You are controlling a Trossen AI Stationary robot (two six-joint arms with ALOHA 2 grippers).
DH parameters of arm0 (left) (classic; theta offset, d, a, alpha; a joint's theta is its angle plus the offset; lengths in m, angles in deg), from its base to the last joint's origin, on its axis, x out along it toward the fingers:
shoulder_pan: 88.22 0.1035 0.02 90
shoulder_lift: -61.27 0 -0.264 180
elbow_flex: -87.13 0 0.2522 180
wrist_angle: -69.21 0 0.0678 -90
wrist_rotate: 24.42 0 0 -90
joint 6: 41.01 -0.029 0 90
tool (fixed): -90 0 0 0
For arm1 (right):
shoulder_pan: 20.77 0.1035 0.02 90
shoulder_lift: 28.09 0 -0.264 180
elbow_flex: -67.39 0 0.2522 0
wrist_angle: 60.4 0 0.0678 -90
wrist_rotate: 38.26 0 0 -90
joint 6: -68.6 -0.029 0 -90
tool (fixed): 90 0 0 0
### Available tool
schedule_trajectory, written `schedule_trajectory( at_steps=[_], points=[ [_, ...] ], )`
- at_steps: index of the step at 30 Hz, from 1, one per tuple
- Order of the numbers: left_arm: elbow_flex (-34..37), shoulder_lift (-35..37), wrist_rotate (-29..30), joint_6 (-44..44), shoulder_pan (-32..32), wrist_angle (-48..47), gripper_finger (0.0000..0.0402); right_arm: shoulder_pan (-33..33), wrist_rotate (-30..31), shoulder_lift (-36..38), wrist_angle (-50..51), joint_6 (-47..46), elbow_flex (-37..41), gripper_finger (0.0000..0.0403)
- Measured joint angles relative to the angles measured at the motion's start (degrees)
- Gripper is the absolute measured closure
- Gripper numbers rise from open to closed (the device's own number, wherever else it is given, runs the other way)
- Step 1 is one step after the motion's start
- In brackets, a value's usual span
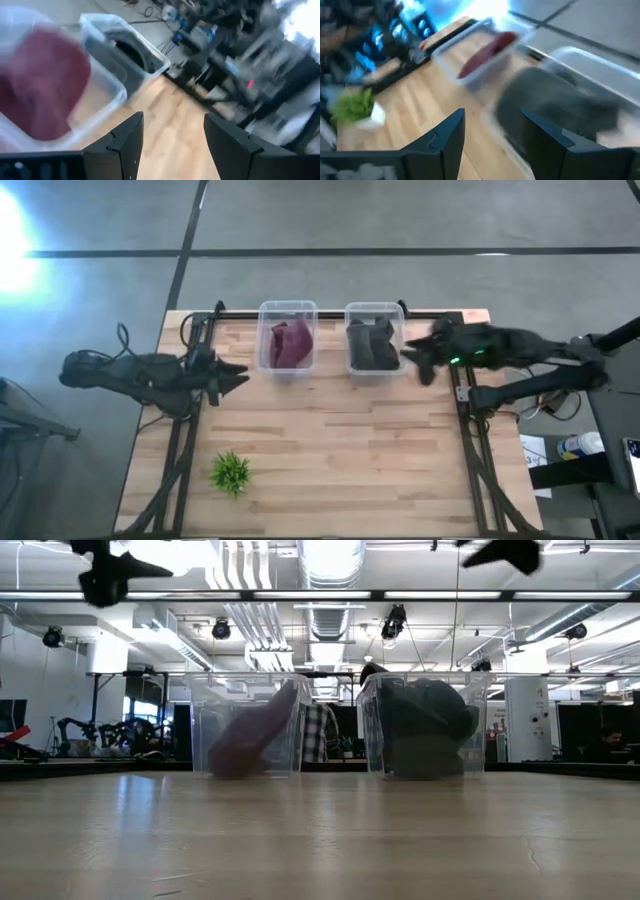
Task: Pick & Place hat
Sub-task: Return to Home Position
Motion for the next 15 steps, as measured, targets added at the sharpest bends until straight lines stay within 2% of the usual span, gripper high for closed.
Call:
schedule_trajectory(
  at_steps=[1,3,5,7,12,15],
  points=[
    [1.5,0.9,0.1,3.8,0.0,1.3,0.02,0.0,-0.2,2.9,0.7,-4.2,1.4,0.0225],
    [5.2,2.1,-3.9,-1.9,-0.3,9.0,0.02,0.6,-1.7,8.5,-1.0,-8.9,4.7,0.0224],
    [9.1,2.8,-12.7,-12.1,-0.3,19.6,0.02,1.6,-4.0,12.9,-7.3,-4.0,8.8,0.0221],
    [13.5,3.2,-18.1,-17.3,0.2,28.7,0.02,2.1,-7.4,16.7,-13.5,1.8,13.3,0.0219],
    [24.2,4.9,-23.1,-16.8,0.4,42.6,0.02,2.2,-14.5,25.5,-24.4,9.3,24.2,0.022],
    [29.2,6.4,-23.0,-15.8,0.6,49.4,0.02,2.2,-14.8,30.1,-29.0,10.7,30.2,0.022]
  ],
)
